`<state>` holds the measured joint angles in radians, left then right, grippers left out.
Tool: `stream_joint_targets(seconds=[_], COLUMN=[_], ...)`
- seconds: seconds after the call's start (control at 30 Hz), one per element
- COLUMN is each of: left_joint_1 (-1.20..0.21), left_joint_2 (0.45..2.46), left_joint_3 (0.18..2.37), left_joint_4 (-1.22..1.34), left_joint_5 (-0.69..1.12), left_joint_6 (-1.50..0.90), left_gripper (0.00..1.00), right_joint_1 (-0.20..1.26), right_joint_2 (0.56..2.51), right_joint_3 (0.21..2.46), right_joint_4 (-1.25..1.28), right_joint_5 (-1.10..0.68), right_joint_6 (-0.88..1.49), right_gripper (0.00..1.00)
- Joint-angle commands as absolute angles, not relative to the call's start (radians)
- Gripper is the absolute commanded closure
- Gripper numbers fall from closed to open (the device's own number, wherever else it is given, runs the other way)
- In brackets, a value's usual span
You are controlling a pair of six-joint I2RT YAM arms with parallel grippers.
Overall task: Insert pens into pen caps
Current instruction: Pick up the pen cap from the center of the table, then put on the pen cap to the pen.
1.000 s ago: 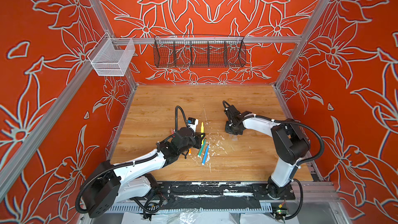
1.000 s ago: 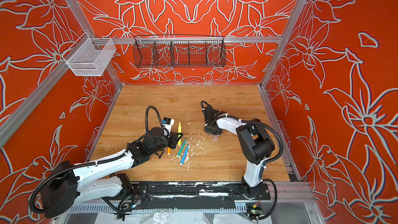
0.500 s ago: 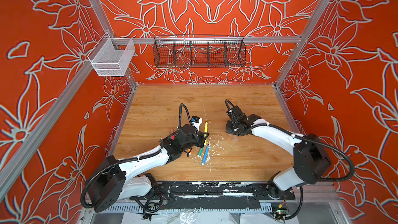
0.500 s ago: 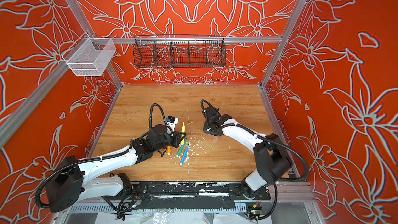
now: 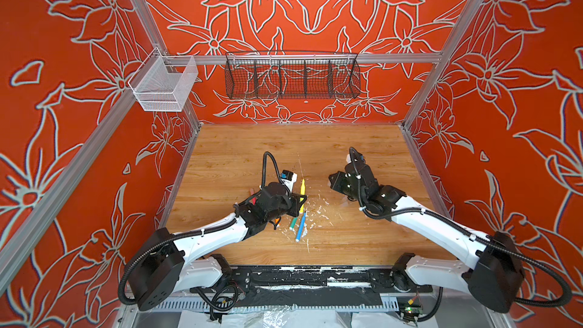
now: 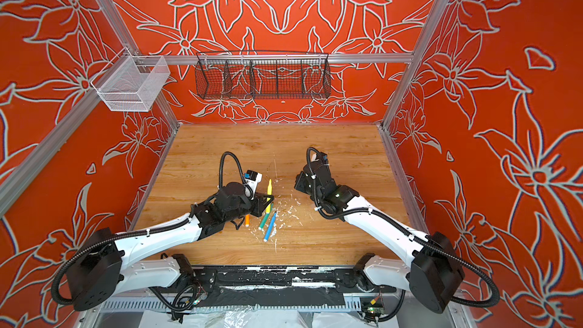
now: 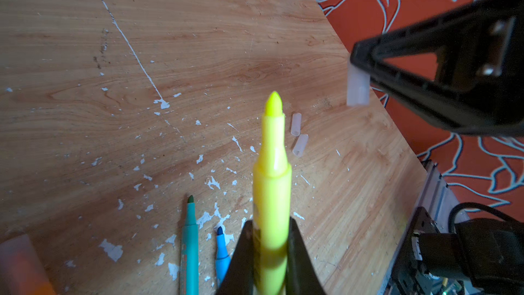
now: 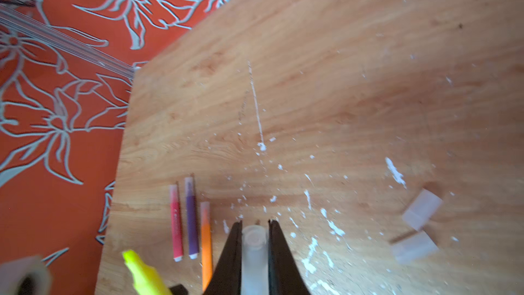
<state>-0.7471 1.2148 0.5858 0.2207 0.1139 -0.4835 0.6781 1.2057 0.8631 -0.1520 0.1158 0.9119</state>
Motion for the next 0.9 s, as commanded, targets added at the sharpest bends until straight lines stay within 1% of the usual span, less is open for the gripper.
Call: stream_joint_targets(seconds=[0.0,0.13,0.27,0.43,0.5,0.63,0.73,0.87], left_joint_1=[-0.742,-0.742,-0.742,-0.742,-0.742,-0.743,-0.742,-0.742], left_joint_2=[1.212,1.219,1.228,1.252,1.262,1.265,1.264,1.256], left_joint_3=[0.608,0.601,0.609,0.614,0.615,0.615,0.616,0.612], left_joint_4=[0.251,0.271,0.286,0.336,0.349,0.355,0.359,0.354], left_joint_5=[0.2,0.223,0.274,0.378,0.399,0.414,0.419,0.409], left_joint_6=[-0.445,-0.434,-0.419,-0.416,-0.423,-0.426,-0.425,-0.427], left_gripper=[1.0,1.0,1.0,1.0,1.0,1.0,1.0,1.0], right_joint_1=[0.686,0.697,0.721,0.754,0.762,0.77,0.783,0.802], right_joint_2=[1.195,1.142,1.113,1.079,1.072,1.071,1.081,1.102], right_joint_3=[0.881,0.794,0.78,0.711,0.703,0.694,0.681,0.654], right_joint_4=[-0.063,0.088,0.126,0.264,0.271,0.281,0.332,0.382], right_joint_5=[0.143,0.124,0.117,0.101,0.115,0.123,0.1,0.113], right_joint_6=[0.886,0.864,0.832,0.804,0.801,0.803,0.797,0.798], right_gripper=[0.96,0.96,0.96,0.95,0.94,0.94,0.94,0.94])
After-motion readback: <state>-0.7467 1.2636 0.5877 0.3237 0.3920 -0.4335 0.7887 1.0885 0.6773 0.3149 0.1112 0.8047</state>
